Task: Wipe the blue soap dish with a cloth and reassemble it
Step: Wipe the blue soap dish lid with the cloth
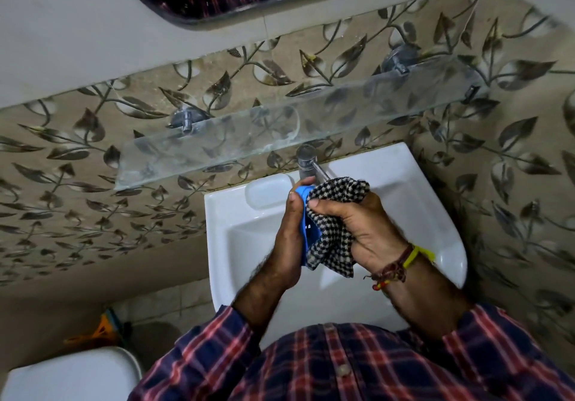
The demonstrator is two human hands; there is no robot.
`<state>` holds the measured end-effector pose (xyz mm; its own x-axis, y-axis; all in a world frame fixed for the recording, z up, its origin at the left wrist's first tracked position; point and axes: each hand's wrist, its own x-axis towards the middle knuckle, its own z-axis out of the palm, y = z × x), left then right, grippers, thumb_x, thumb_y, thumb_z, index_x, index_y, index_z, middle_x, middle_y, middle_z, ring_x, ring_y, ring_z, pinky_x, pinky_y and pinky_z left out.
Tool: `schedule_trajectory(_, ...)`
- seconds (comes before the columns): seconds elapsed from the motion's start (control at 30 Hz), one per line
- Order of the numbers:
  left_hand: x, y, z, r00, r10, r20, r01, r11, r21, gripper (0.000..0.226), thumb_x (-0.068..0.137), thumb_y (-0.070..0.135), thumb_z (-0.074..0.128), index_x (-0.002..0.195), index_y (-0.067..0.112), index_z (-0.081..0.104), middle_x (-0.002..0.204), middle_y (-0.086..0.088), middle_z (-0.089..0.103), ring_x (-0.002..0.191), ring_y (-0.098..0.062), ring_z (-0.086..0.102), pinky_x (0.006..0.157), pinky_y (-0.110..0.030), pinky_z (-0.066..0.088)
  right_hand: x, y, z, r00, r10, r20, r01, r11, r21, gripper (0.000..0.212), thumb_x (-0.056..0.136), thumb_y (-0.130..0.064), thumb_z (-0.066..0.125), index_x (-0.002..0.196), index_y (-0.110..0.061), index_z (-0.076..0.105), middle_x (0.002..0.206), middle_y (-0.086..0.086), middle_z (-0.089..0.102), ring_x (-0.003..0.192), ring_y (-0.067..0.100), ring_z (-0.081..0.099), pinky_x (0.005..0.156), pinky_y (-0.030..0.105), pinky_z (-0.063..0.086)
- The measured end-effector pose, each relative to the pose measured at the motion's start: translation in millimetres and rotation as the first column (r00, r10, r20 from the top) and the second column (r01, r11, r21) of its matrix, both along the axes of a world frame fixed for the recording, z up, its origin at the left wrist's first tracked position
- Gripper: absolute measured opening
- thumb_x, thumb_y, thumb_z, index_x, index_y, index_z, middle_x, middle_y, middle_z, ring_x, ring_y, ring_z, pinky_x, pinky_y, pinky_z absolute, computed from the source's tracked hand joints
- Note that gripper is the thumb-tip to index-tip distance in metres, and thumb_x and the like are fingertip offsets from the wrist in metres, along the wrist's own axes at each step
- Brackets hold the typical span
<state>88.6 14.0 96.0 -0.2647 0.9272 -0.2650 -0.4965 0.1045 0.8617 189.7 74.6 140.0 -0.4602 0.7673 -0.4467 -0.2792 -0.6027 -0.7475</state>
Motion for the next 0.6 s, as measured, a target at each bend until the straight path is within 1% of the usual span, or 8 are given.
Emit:
schedule_trajectory(0.07,-3,2,3,1.000,0.005,0.024,-0.006,1.000,0.023,0.052,0.106,0.046,0.024,0.146,0.016,0.039,0.134,-0.018,0.062,0.127,-0.032,0.058,0.102,-0.040,0.050,-1,-4,2,1.000,0.004,0.006,-0.004,0.995,0.101,0.025,0.073,0.016,0.073,0.094,0.001,0.074,0.090,0.019,0.077,0.081,0.032,0.076,0.066,0.038,0.061)
schedule_trajectory(0.13,-4,2,3,0.999,-0.011,0.037,0.009,0.998,0.057,0.053,0.107,0.046,0.021,0.147,0.016,0.038,0.134,-0.015,0.064,0.127,-0.031,0.059,0.101,-0.038,0.051,-1,-3,4,1.000,0.029,0.006,-0.030,0.987,0.159,0.027,0.074,0.019,0.070,0.092,-0.001,0.074,0.089,0.017,0.077,0.080,0.030,0.076,0.066,0.036,0.061)
schedule_trajectory(0.27,1,1,1,0.999,-0.007,0.032,0.005,0.998,0.064,0.057,0.105,0.047,0.022,0.148,0.012,0.036,0.136,-0.010,0.063,0.131,-0.027,0.056,0.102,-0.035,0.050,-3,5,7,1.000,0.030,-0.010,-0.028,0.989,0.148,0.028,0.074,0.021,0.068,0.096,0.005,0.073,0.097,0.024,0.075,0.088,0.036,0.074,0.079,0.045,0.062)
schedule_trajectory(0.37,-5,5,5,0.998,0.020,0.063,-0.024,0.998,0.060,0.055,0.105,0.048,0.022,0.145,0.014,0.040,0.130,-0.013,0.067,0.124,-0.028,0.062,0.097,-0.035,0.053,-4,-3,5,0.999,0.041,0.026,-0.045,0.981,0.187,0.027,0.075,0.019,0.069,0.095,0.001,0.071,0.091,0.020,0.075,0.084,0.034,0.074,0.076,0.047,0.062)
schedule_trajectory(0.43,-10,7,8,0.996,0.012,0.091,-0.019,0.998,0.067,0.053,0.105,0.051,0.022,0.141,0.020,0.046,0.126,-0.015,0.068,0.118,-0.029,0.065,0.094,-0.037,0.055,-3,-7,3,0.994,0.057,0.095,-0.077,0.972,0.223,0.034,0.073,0.017,0.072,0.102,0.002,0.064,0.096,0.023,0.072,0.089,0.037,0.073,0.077,0.052,0.062)
schedule_trajectory(0.5,-7,5,5,0.995,0.007,0.101,-0.012,0.999,0.044,0.053,0.105,0.051,0.020,0.139,0.023,0.049,0.129,-0.013,0.067,0.121,-0.029,0.063,0.098,-0.038,0.053,-2,-4,4,0.991,0.065,0.115,-0.091,0.968,0.234,0.034,0.071,0.019,0.072,0.100,0.000,0.066,0.095,0.022,0.073,0.088,0.036,0.074,0.074,0.049,0.063)
schedule_trajectory(0.57,-1,4,2,0.996,0.020,0.090,-0.022,0.999,0.027,0.056,0.106,0.049,0.018,0.146,0.016,0.042,0.134,-0.012,0.064,0.128,-0.027,0.058,0.102,-0.036,0.050,-1,1,5,0.997,0.061,0.039,-0.067,0.974,0.215,0.032,0.072,0.023,0.067,0.086,-0.005,0.074,0.087,0.016,0.076,0.081,0.030,0.075,0.068,0.038,0.063)
schedule_trajectory(0.6,0,5,2,0.996,0.026,0.089,-0.029,0.999,0.026,0.058,0.107,0.048,0.017,0.147,0.013,0.038,0.134,-0.012,0.064,0.128,-0.027,0.058,0.101,-0.035,0.051,-1,2,6,0.998,0.062,0.008,-0.062,0.976,0.208,0.034,0.073,0.024,0.066,0.082,-0.008,0.075,0.085,0.014,0.076,0.079,0.028,0.075,0.067,0.035,0.062)
